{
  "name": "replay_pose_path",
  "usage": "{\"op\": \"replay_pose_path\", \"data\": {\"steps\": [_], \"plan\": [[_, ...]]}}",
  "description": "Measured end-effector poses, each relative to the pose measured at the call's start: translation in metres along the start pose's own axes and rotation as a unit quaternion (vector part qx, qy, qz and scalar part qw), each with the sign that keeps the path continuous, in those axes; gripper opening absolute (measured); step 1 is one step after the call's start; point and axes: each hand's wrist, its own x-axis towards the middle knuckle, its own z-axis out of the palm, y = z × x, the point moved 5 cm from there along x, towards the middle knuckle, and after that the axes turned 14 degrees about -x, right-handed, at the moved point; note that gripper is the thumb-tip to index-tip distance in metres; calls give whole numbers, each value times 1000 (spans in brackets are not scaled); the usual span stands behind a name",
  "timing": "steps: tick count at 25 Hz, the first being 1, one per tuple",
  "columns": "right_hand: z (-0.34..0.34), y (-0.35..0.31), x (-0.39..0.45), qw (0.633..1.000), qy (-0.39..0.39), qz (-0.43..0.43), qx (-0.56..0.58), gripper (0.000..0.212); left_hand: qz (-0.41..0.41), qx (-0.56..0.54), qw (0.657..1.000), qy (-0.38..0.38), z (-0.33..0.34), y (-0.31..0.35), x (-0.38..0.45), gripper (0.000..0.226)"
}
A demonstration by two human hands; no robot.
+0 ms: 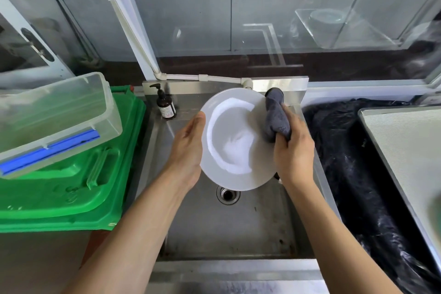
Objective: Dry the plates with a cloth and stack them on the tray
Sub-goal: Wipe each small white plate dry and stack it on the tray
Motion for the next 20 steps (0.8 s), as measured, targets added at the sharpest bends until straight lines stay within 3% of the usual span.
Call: {"op": "replay_pose_path", "data": {"steps": [5,8,11,16,20], "plan": [[21,-46,1,983,-50,-169,-45,56,12,5,1000,1,8,-7,0,28],[32,-59,-28,967,-104,-232,-23,55,28,2,999,29,7,3,12,19],[37,-60,-67,942,-122,-310,-47,55,22,-14,999,33,2,12,19,26],[36,-67,-27,966,-119,-224,-42,72,8,-29,1000,9,7,0,11,31],[42,-70,-45,942,-164,-294,-11,66,-1,-50,998,31,4,4,15,32]]}}
